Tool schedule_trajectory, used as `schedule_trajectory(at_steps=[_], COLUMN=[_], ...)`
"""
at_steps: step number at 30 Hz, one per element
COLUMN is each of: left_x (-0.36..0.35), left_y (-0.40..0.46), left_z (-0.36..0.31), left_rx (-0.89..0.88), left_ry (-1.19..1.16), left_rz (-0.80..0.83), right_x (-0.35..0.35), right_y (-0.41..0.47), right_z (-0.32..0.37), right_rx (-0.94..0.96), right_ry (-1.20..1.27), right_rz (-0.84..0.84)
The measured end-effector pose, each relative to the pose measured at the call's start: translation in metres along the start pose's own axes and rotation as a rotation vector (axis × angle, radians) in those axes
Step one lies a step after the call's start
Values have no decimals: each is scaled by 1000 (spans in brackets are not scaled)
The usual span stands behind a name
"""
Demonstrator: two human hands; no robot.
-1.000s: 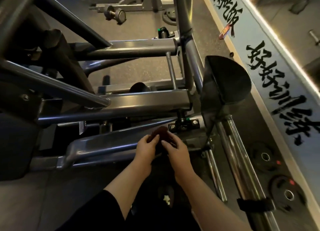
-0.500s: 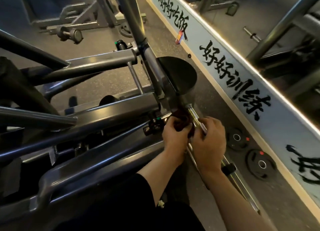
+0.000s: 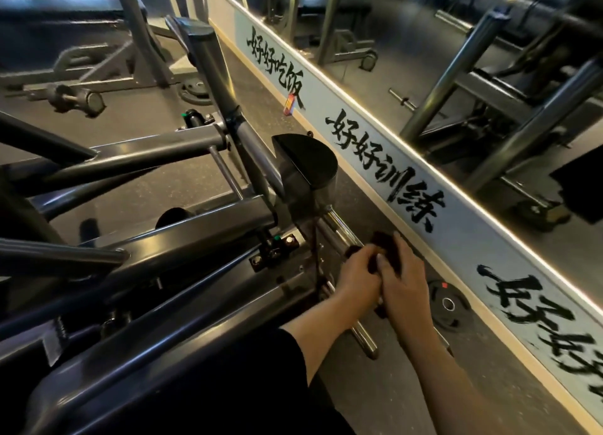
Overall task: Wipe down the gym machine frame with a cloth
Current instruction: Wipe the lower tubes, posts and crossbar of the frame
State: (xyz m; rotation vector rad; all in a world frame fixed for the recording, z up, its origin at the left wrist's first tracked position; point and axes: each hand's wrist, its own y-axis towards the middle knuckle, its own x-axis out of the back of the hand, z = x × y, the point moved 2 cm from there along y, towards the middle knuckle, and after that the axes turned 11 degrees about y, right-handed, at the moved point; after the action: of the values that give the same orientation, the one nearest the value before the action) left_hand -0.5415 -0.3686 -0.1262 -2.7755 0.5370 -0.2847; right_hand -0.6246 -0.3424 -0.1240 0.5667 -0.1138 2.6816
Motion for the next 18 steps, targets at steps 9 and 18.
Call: schedule_trajectory(at_steps=[9,18], left_x=[30,30], left_y=[1,16], left_z=[33,42], left_rx=[50,92], left_ry=[-129,-216], left_rz=[-172,-92], right_x=[25,-32], right_y=[-5,31], right_z=[-10,-2], right_rx=[225,279], right_ry=[-419,-722], right_rz=[72,454])
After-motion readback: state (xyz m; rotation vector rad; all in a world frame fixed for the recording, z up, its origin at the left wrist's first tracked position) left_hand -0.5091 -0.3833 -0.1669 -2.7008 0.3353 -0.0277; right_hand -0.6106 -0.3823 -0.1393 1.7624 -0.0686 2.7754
